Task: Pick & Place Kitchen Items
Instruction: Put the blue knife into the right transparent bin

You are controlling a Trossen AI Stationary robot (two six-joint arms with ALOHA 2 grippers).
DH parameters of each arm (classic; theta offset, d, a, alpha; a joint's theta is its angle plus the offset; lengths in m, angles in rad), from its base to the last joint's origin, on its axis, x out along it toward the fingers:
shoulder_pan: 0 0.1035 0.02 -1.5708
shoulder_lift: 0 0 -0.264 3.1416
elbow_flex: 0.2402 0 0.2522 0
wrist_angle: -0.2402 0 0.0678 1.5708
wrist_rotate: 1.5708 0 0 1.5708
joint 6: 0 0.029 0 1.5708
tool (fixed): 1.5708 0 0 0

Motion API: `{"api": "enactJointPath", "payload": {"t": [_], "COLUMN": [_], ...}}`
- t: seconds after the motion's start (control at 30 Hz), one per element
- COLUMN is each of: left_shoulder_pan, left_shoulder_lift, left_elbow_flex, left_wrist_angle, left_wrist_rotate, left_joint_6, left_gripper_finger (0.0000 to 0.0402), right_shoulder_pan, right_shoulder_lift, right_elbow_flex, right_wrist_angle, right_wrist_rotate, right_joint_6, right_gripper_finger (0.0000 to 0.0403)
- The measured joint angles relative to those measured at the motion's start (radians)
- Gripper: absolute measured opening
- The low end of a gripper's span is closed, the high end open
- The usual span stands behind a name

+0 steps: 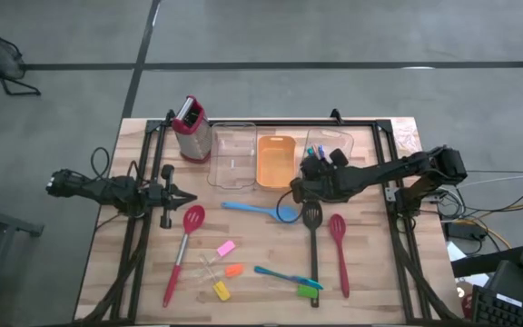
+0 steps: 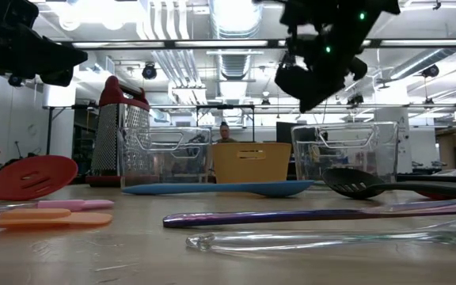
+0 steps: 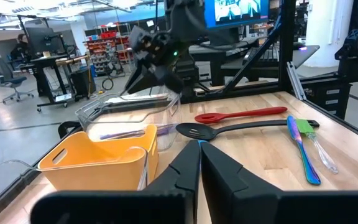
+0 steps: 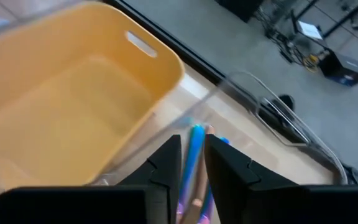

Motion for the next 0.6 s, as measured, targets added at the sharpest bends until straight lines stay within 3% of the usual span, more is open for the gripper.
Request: {"api": "enactJointPath", "payload": {"t": [0.47, 0.6], "left_shoulder_pan": [0.0, 0.0], "left_shoulder_lift": [0.0, 0.0], "left_elbow_flex": [0.0, 0.0], "left_wrist_angle": [0.0, 0.0], "left_wrist_rotate": [0.0, 0.0], "left_joint_6": [0.0, 0.0], "left_gripper_finger": [0.0021, 0.0019], "right_shoulder_pan": [0.114, 0.159], "right_shoulder_lift": [0.0, 0.0], "right_elbow_flex": [0.107, 0.113], "right_wrist_angle": [0.006, 0.02], "right_wrist_rotate": [-0.005, -0.047], "right_joint_6": [-0.087, -0.122], "right_gripper_finger": [0.0137, 0.0154]}}
